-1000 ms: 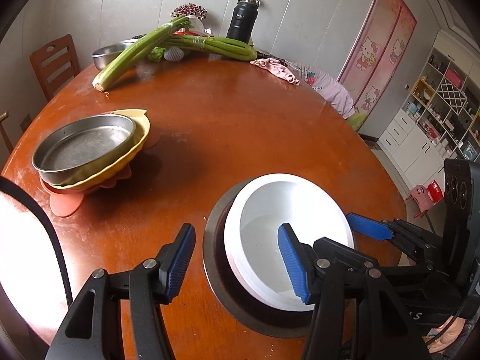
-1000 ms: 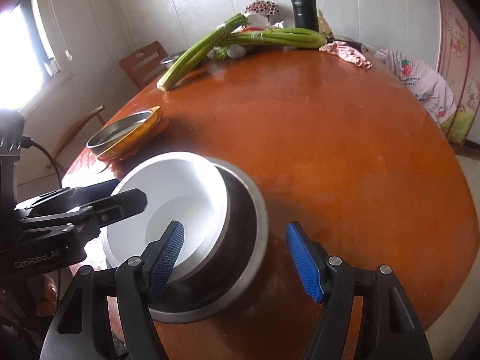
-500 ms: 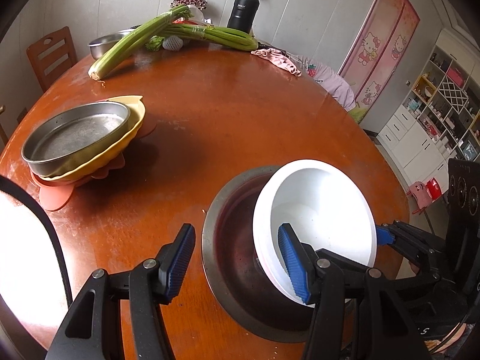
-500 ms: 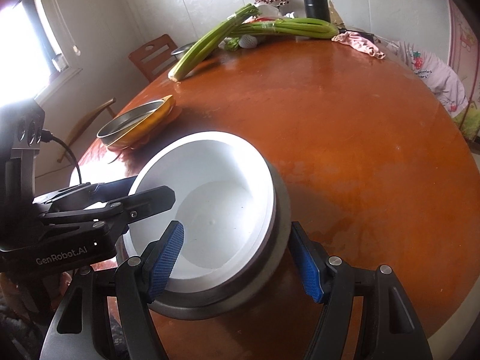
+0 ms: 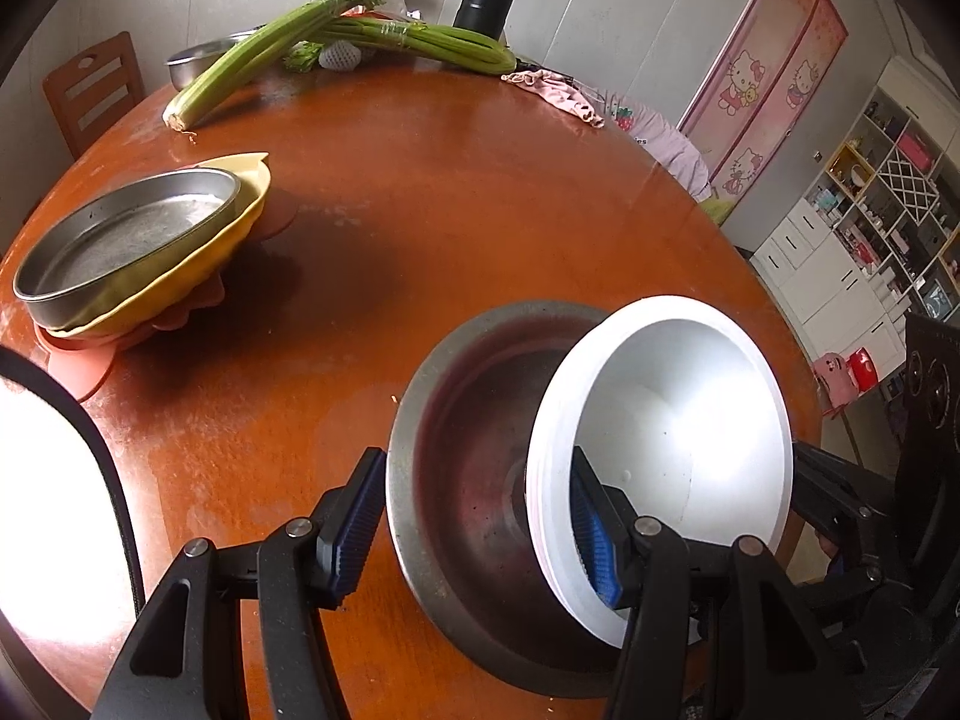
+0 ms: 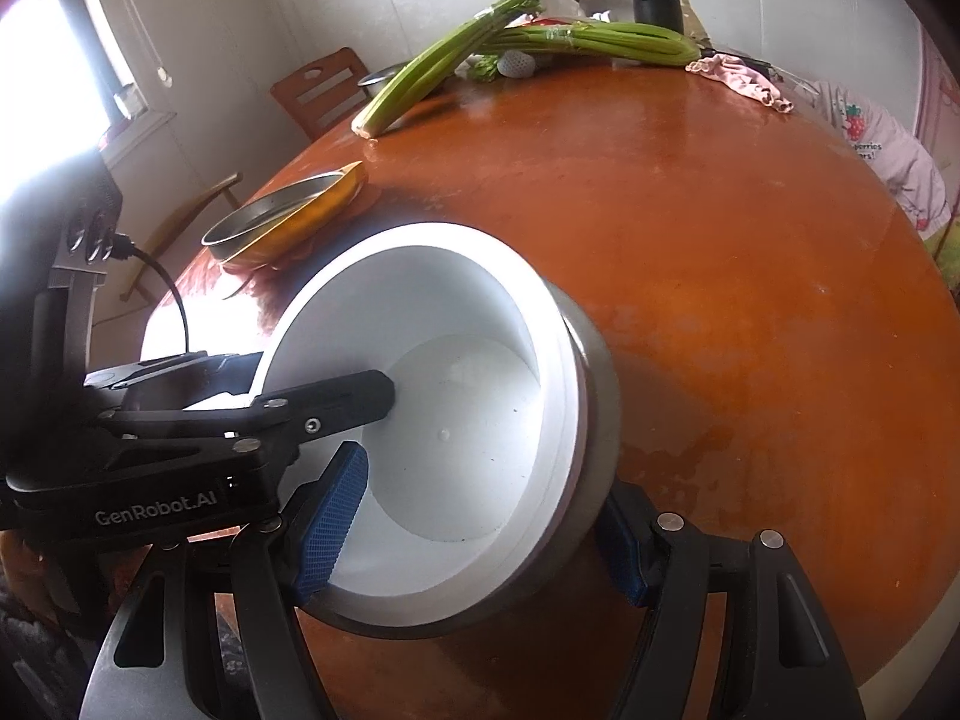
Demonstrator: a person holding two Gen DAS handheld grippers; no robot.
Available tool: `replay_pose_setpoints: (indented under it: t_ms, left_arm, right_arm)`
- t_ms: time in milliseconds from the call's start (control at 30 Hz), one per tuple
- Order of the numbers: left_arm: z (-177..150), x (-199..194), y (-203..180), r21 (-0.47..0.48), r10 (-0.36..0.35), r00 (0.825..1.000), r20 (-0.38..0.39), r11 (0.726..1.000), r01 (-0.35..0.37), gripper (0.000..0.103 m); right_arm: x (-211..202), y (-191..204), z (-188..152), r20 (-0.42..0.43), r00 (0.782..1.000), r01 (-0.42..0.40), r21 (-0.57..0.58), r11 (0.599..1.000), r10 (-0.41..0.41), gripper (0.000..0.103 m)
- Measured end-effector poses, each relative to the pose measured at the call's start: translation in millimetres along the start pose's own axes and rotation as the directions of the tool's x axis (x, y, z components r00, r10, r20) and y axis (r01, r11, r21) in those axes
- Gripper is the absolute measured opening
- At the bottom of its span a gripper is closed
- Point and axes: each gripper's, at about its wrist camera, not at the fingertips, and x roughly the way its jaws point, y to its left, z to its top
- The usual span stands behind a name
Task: Organize plates and bowls
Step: 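Grasp the steel bowl rim with the left gripper and lift it, then carry the steel bowl with the left gripper over the silver pan stack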
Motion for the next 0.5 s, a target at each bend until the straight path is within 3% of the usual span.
replay_pose_setpoints:
  t_ms: [500]
  left_arm:
    - [2.6, -1.2, -0.6, 0.007, -0.017, 1.0, 0.011, 1.0, 0.017, 0.057]
  right_arm:
    - [4.0, 0.4, 6.5, -0.004, 1.0, -0.019, -0.007, 1.0, 0.019, 0.073]
